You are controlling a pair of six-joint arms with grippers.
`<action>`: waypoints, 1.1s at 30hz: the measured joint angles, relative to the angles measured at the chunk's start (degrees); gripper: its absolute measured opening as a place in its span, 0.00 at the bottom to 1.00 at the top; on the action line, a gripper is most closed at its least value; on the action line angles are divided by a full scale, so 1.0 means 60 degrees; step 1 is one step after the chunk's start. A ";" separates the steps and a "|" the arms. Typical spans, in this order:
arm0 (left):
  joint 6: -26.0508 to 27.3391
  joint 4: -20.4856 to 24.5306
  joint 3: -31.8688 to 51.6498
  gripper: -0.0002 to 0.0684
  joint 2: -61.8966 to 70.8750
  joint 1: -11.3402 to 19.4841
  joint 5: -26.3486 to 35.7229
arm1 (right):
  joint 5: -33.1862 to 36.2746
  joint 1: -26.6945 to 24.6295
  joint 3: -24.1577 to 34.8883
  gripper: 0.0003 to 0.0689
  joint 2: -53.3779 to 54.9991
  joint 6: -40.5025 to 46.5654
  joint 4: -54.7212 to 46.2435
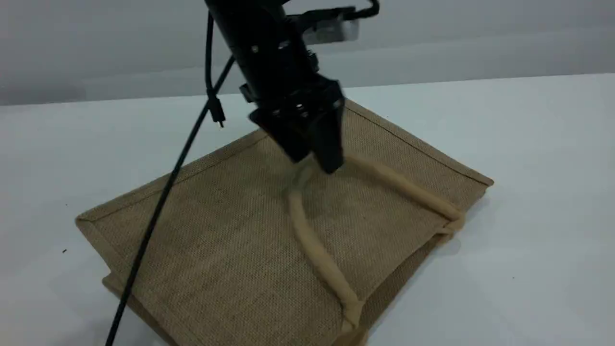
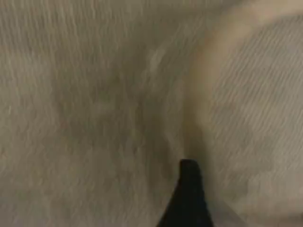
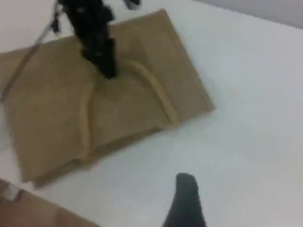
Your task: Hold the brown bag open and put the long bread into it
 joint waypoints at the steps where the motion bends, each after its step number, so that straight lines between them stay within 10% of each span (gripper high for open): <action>1: -0.0053 0.0239 0.0000 0.80 -0.0053 0.0000 0.0250 | -0.0011 0.0000 0.0018 0.71 0.0000 -0.0009 -0.0134; 21: -0.1698 0.0787 -0.0008 0.82 -0.3810 0.0000 0.1005 | -0.1499 0.0017 0.4306 0.71 -0.1822 0.0086 -0.0337; 33: -0.2005 0.0800 0.0000 0.82 -0.7080 -0.0902 0.1024 | -0.1198 0.0017 0.4388 0.71 -0.3513 0.0497 -0.0234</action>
